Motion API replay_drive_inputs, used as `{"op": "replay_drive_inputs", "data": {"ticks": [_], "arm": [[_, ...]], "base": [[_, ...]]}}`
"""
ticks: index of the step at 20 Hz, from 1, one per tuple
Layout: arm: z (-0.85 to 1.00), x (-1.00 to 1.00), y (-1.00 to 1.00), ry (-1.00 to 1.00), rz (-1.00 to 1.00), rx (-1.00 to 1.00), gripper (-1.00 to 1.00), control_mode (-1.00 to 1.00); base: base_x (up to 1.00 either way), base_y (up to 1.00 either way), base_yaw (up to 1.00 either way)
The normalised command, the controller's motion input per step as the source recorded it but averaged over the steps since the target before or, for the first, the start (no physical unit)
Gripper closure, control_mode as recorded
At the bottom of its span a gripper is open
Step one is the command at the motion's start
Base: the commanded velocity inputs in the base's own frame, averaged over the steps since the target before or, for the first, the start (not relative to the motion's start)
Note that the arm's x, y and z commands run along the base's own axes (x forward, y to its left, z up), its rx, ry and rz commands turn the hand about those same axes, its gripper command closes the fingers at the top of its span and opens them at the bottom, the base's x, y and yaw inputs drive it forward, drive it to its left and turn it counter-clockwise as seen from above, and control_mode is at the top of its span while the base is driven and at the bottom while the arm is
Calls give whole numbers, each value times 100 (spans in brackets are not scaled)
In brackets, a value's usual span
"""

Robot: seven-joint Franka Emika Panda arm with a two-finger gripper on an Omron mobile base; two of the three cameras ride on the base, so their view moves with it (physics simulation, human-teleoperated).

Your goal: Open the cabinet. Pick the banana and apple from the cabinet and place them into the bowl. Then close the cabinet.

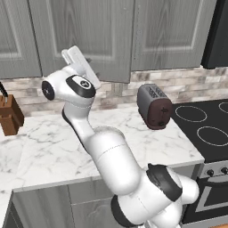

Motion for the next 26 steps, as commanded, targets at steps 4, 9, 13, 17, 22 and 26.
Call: {"op": "replay_drive_inputs", "data": {"ticks": [4, 9, 13, 17, 22, 26], "arm": [[0, 53, -47, 0, 1, 0, -100, -100], [0, 54, -49, 0, 3, 0, -100, -100], [0, 51, -50, 0, 4, 0, -100, -100], [0, 41, -47, 0, 3, 0, -100, -100], [0, 6, -36, -5, 4, 0, -100, -100], [0, -19, -30, -7, 6, 0, -100, -100]], "base": [[0, 0, 0], [0, 0, 0], [0, 0, 0], [0, 0, 0], [0, 0, 0], [0, 0, 0]]}}
